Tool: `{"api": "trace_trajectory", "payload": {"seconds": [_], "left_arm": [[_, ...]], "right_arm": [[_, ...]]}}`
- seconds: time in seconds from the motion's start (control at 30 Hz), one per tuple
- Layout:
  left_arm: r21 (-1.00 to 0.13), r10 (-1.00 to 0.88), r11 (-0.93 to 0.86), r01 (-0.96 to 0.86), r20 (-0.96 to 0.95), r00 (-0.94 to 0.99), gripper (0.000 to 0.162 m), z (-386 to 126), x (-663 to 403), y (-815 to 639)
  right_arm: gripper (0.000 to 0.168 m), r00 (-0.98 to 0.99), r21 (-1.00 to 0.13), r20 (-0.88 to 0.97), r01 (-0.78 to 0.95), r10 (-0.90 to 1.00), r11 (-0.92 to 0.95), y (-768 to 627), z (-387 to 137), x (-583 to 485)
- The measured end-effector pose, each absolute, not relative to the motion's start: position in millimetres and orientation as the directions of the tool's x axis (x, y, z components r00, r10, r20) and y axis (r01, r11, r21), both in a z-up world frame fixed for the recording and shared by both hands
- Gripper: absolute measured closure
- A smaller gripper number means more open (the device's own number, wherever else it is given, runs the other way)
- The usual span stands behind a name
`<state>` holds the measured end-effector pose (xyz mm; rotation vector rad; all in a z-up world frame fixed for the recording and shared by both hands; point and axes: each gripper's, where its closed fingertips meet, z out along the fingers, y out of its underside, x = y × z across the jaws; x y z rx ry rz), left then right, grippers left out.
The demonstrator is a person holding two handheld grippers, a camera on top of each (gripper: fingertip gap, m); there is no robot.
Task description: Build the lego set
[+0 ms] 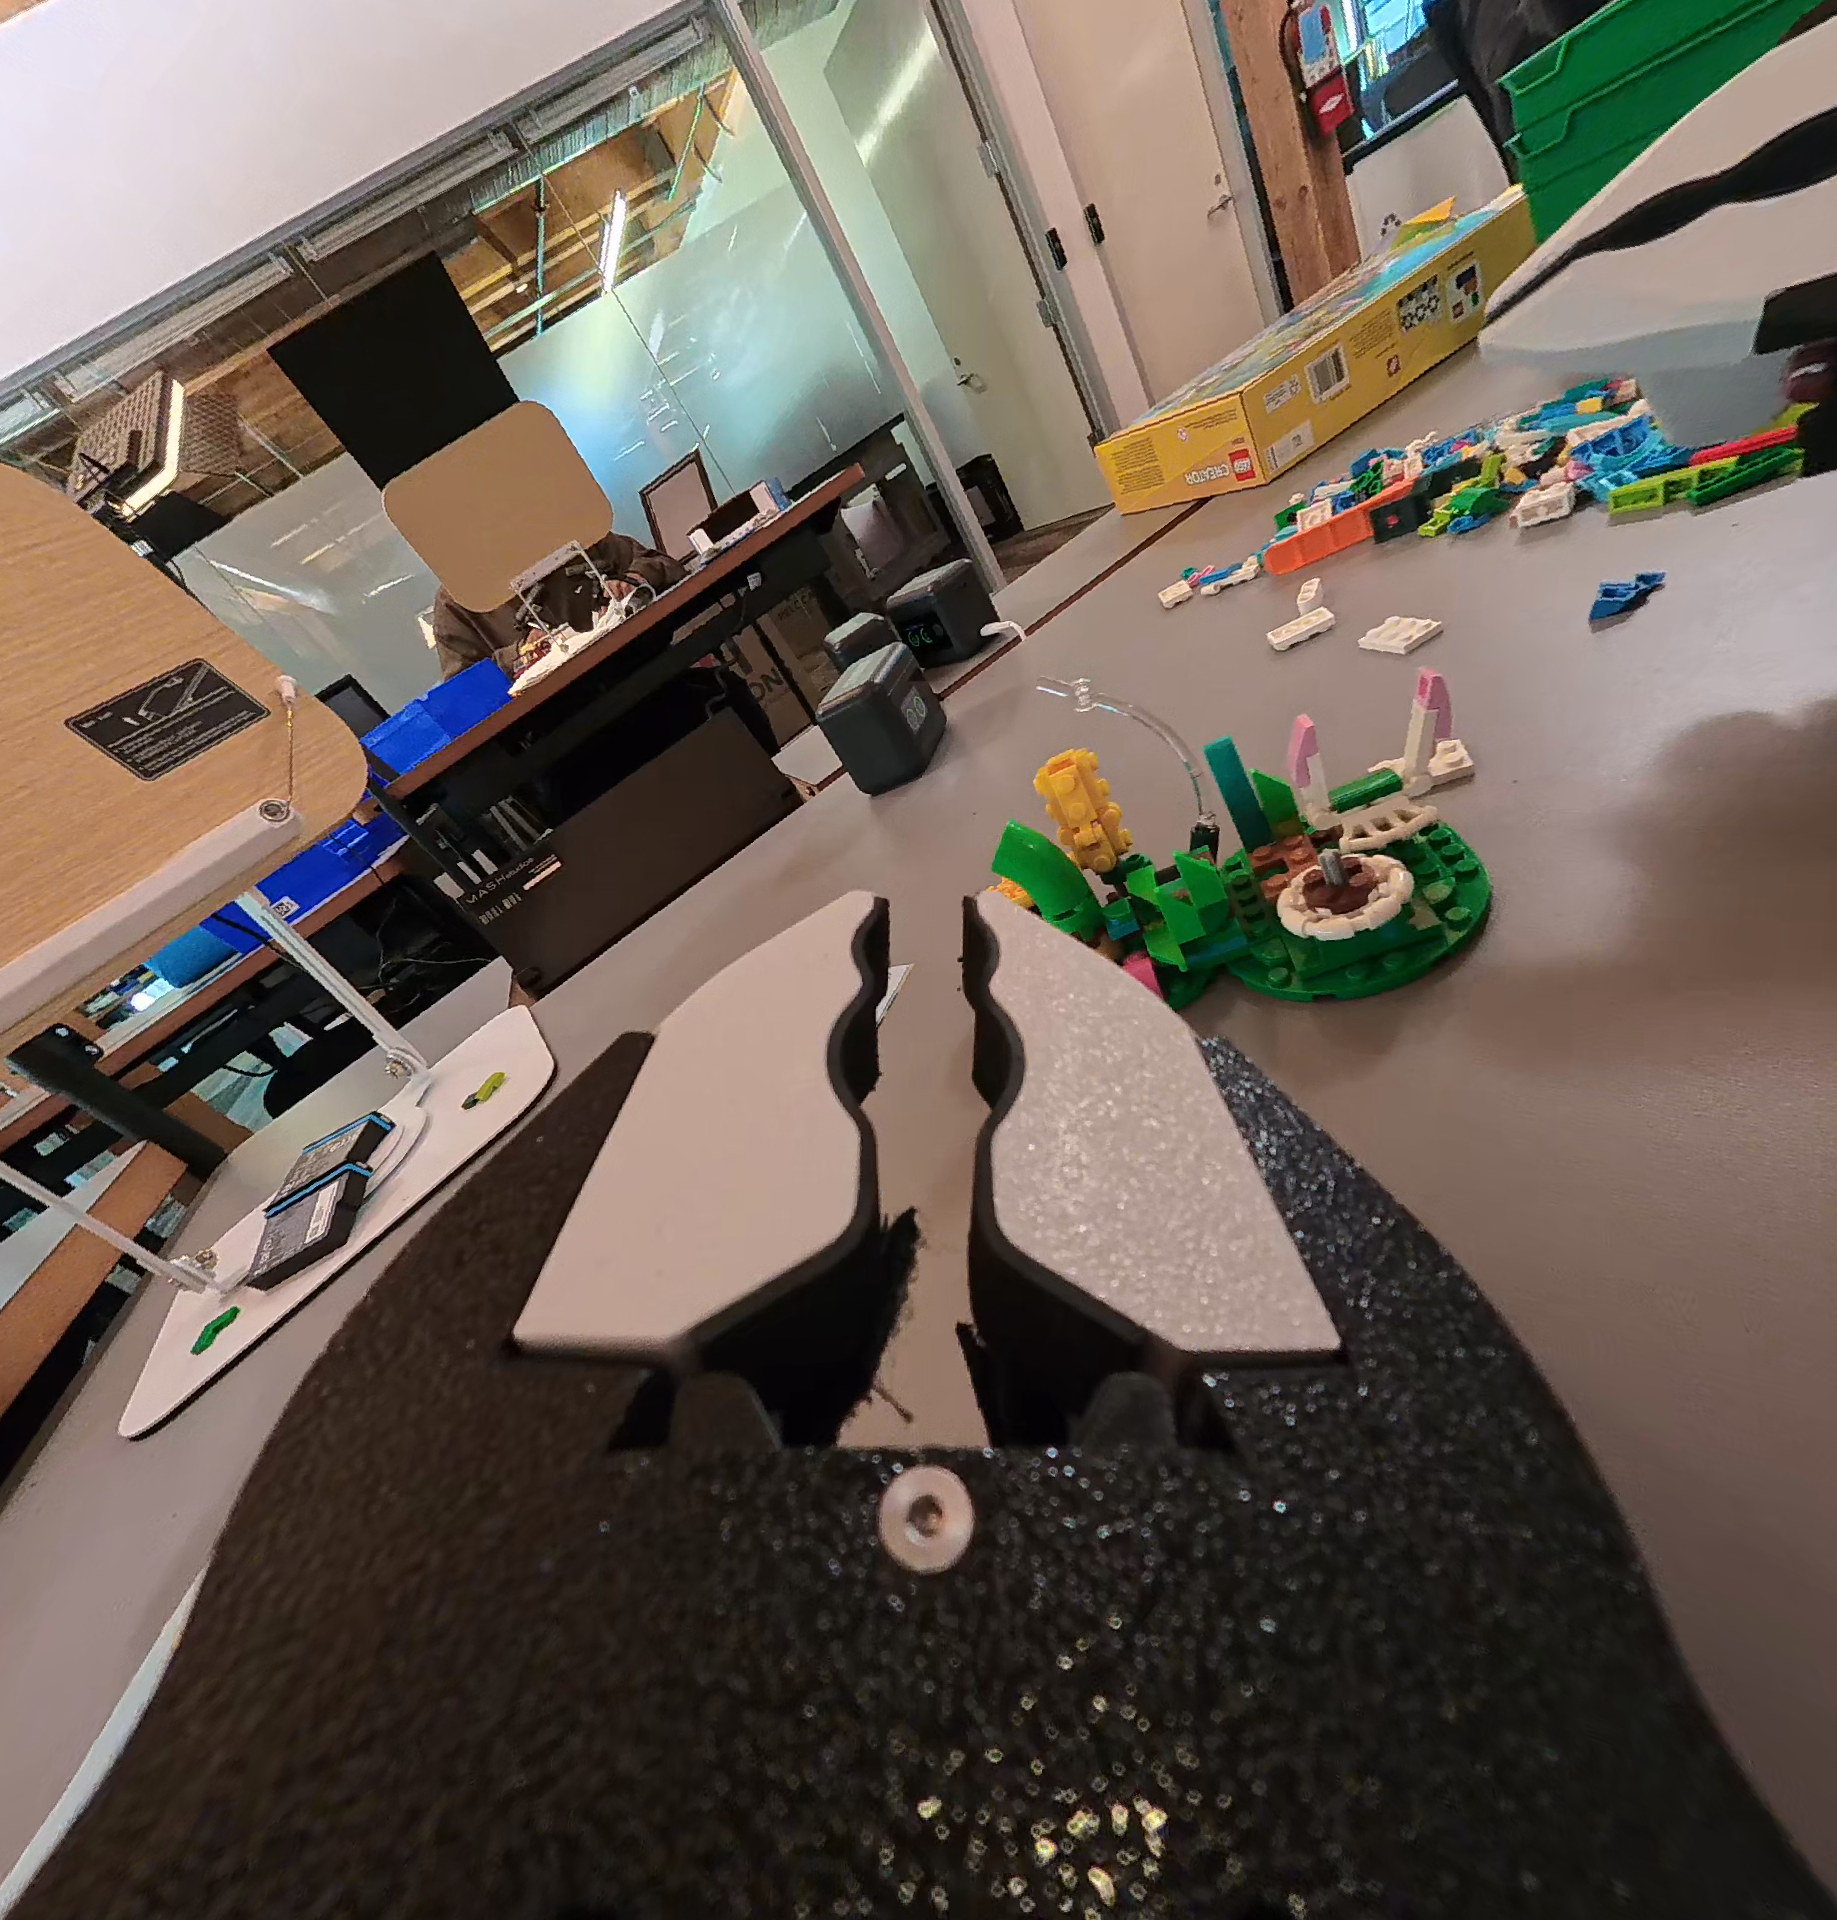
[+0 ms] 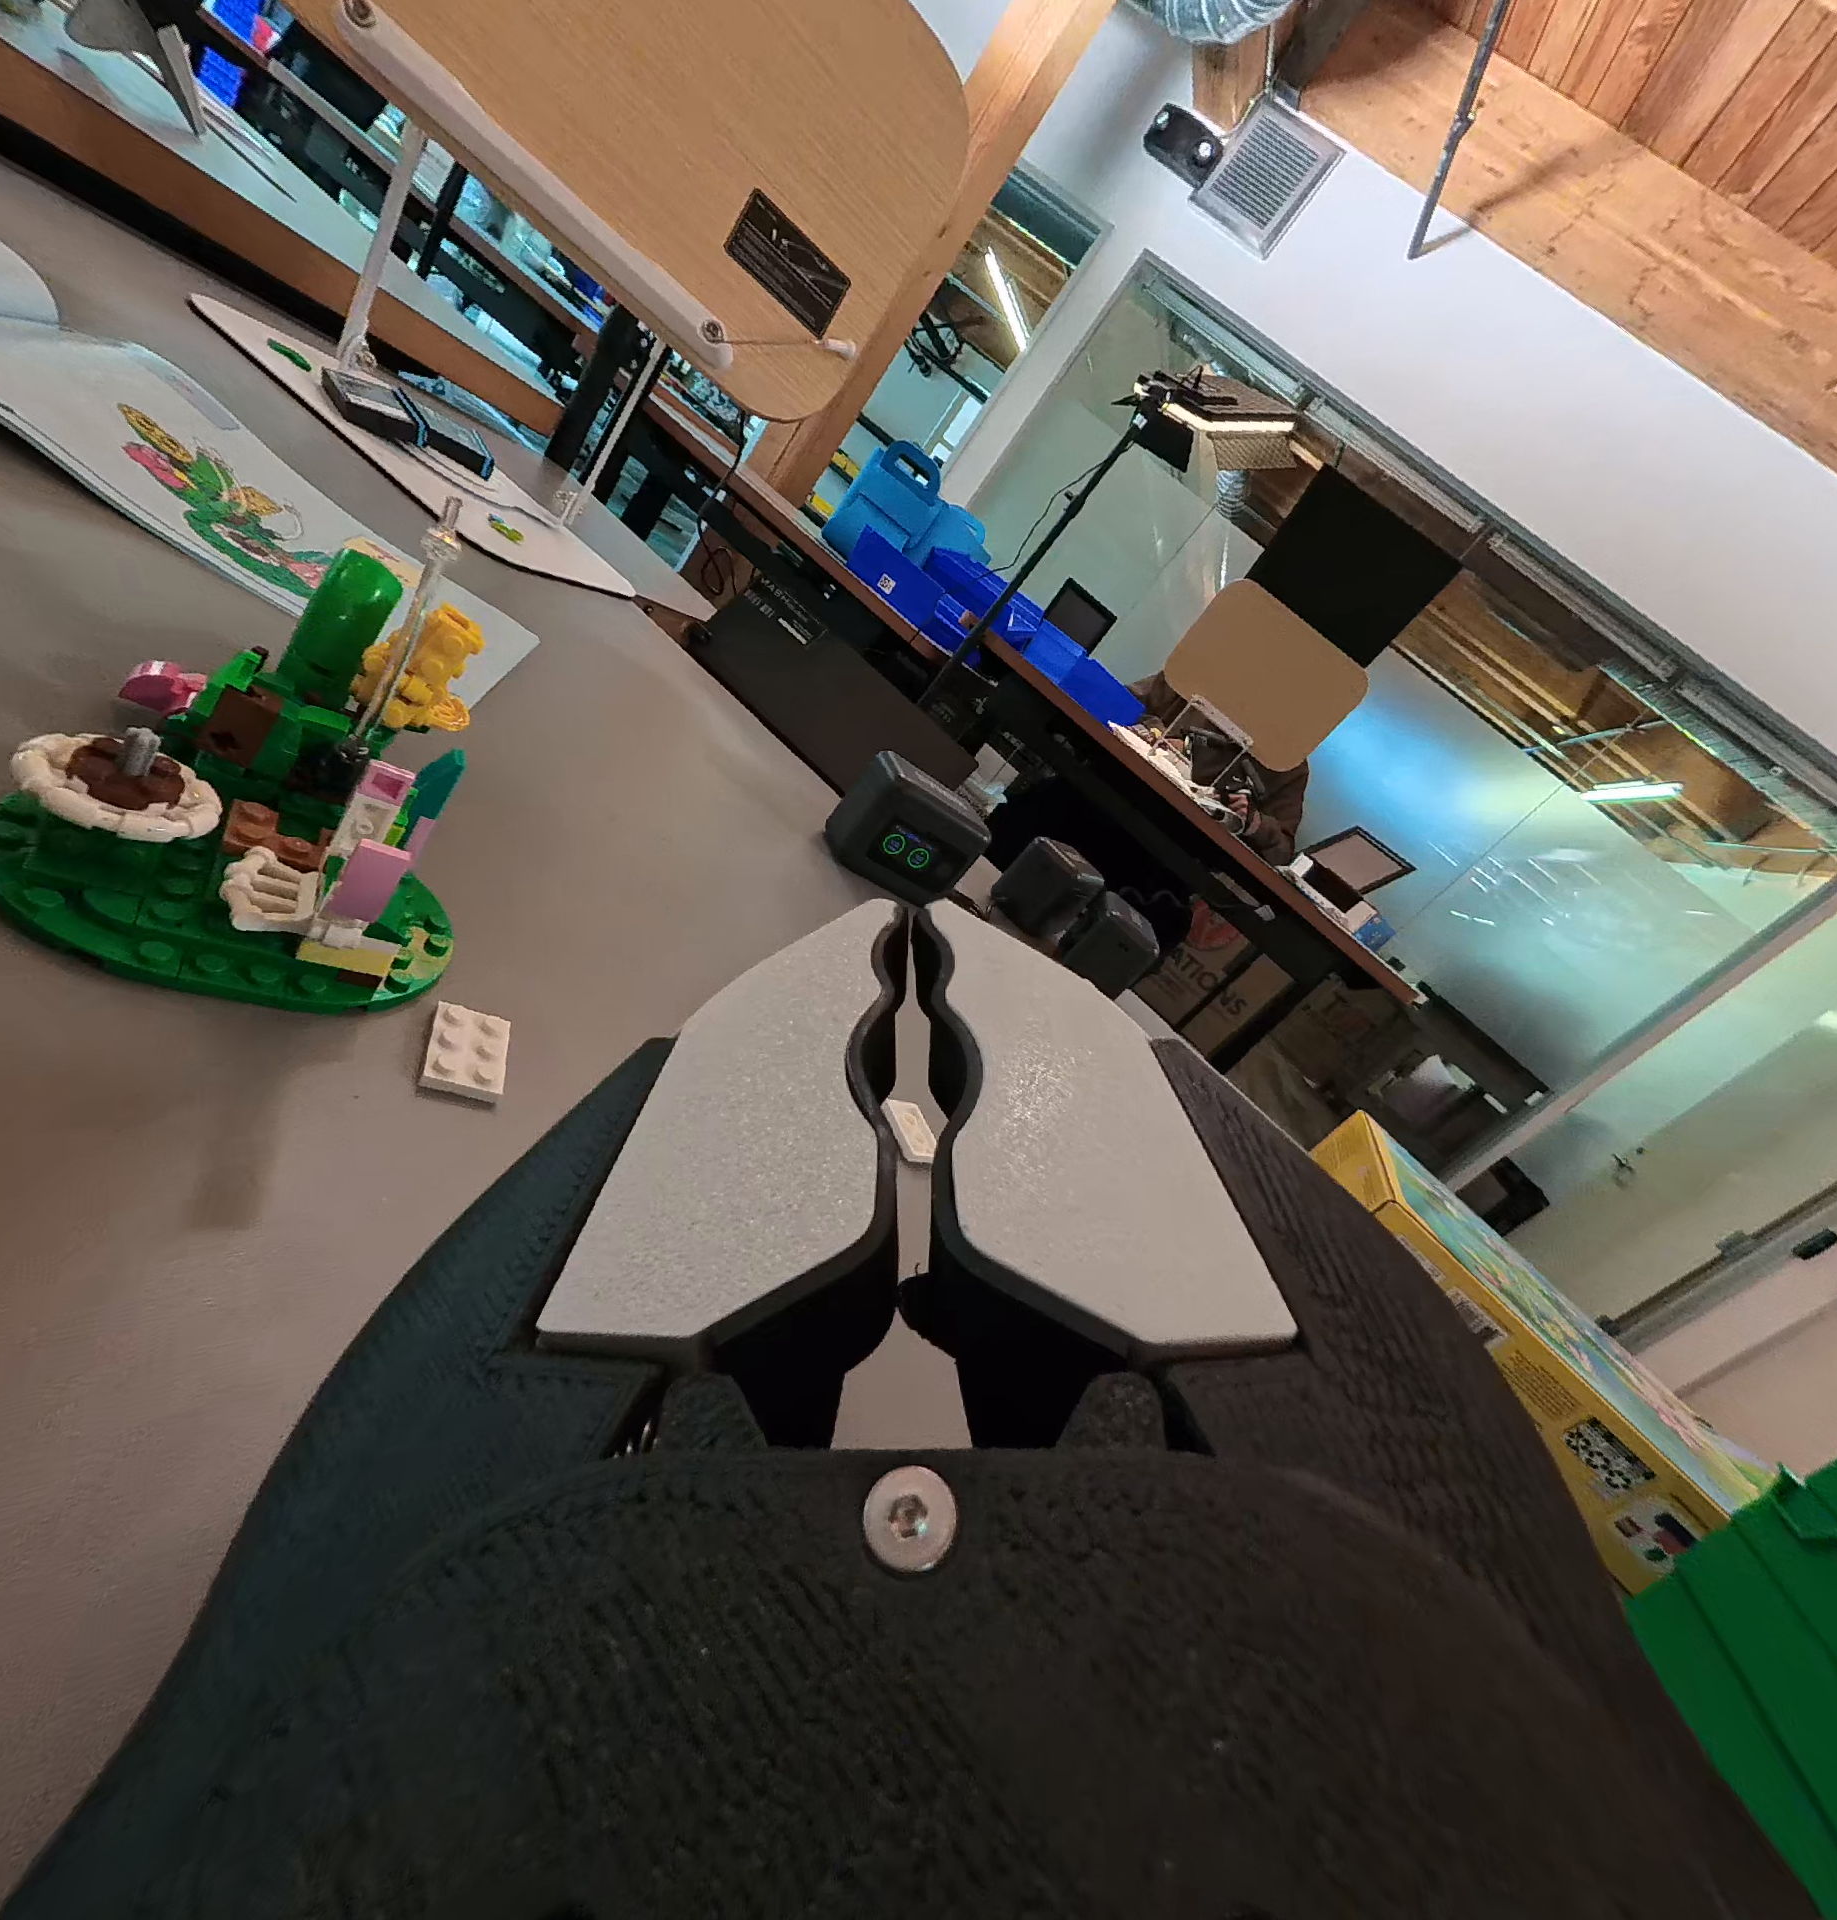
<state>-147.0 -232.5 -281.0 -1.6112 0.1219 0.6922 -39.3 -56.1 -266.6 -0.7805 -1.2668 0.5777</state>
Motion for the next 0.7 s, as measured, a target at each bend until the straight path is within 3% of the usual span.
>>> {"api": "trace_trajectory", "payload": {"seconds": [0.53,0.6,0.7], "left_arm": [[-0.843,0.292,-0.210,-0.495,-0.537,0.791,0.152,-287.3,-144.4,-225.6],[-0.839,0.298,-0.216,-0.499,-0.543,0.785,0.153,-287.8,-144.9,-225.1],[-0.835,0.301,-0.219,-0.505,-0.550,0.779,0.155,-288.1,-144.4,-224.5]], "right_arm": [[0.168,0.271,-0.821,0.547,-0.011,0.792,0.570,-50.0,-253.2,-29.4],[0.168,0.188,-0.843,0.529,0.010,0.827,0.537,-57.9,-260.0,-32.3],[0.168,-0.064,-0.852,0.477,0.211,0.877,0.479,-83.4,-298.1,-45.9]]}}
